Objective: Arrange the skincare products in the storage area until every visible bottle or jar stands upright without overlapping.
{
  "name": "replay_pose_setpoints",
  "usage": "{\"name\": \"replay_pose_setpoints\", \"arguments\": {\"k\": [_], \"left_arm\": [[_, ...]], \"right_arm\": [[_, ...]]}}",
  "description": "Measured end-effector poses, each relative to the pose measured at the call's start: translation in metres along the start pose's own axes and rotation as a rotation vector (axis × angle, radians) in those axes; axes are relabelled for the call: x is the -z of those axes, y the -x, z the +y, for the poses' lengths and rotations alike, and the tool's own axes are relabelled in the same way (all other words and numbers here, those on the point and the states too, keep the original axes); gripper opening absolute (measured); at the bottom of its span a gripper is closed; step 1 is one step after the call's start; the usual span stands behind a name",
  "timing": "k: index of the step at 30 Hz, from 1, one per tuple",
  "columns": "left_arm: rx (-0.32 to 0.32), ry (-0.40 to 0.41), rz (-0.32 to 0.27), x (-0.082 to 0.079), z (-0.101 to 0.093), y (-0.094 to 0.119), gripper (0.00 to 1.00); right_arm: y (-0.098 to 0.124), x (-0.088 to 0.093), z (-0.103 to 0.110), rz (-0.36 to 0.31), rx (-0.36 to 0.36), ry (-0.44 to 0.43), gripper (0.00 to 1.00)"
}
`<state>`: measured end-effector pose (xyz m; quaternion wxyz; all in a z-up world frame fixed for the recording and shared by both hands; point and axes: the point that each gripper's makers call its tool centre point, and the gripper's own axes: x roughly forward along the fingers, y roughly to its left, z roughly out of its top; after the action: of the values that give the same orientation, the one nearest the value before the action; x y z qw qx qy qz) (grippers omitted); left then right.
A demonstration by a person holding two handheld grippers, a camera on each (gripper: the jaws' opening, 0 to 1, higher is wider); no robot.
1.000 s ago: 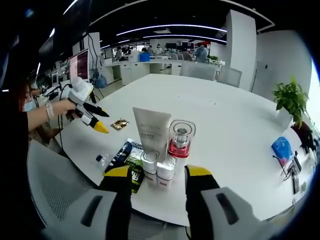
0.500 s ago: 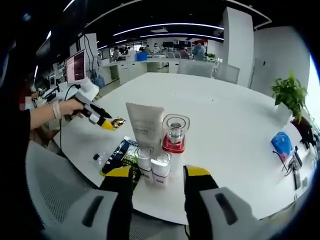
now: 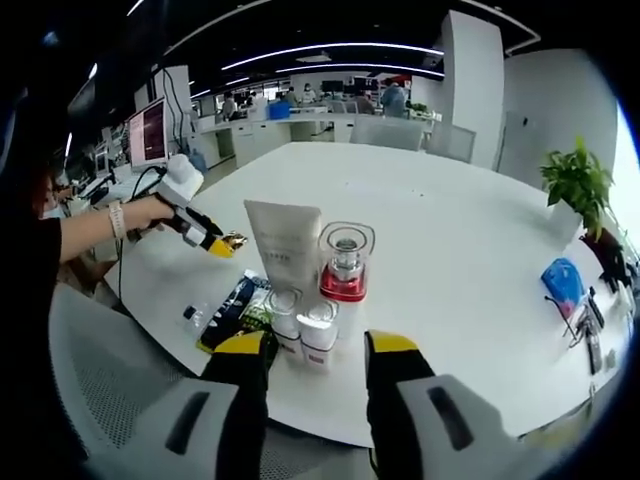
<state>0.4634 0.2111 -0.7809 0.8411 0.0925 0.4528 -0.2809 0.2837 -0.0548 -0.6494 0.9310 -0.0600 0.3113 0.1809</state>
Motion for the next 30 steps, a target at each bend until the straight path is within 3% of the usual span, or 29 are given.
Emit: {"name": "replay_pose_setpoints", "arguments": {"k": [5, 10, 25, 30], "left_arm": [[-0.070, 0.013, 0.002, -0.0004, 0.0062, -0.0025, 0.52], [-0.112, 0.010, 0.019, -0.0005, 0.0042, -0.0037, 0.52], [-0.071, -0.036, 0.009, 0.0006, 0.0069, -0.0007, 0.36], [-0.012, -0.121, 0.013, 0.0013, 0.0044, -0.0005, 0.36]], "right_arm": [[-0.0017, 0.0022, 0.0006, 0.008, -0.004, -0.001, 0.39], [-0.0033, 0.0022, 0.0020, 0.011, -0.010, 0.003, 0.39], [-0.0057, 0.0052, 0.0029, 0.012, -0.025, -0.011, 0.38], [-0.0027, 0.0046, 0.0029, 0.007, -0.020, -0.012, 0.38]]}}
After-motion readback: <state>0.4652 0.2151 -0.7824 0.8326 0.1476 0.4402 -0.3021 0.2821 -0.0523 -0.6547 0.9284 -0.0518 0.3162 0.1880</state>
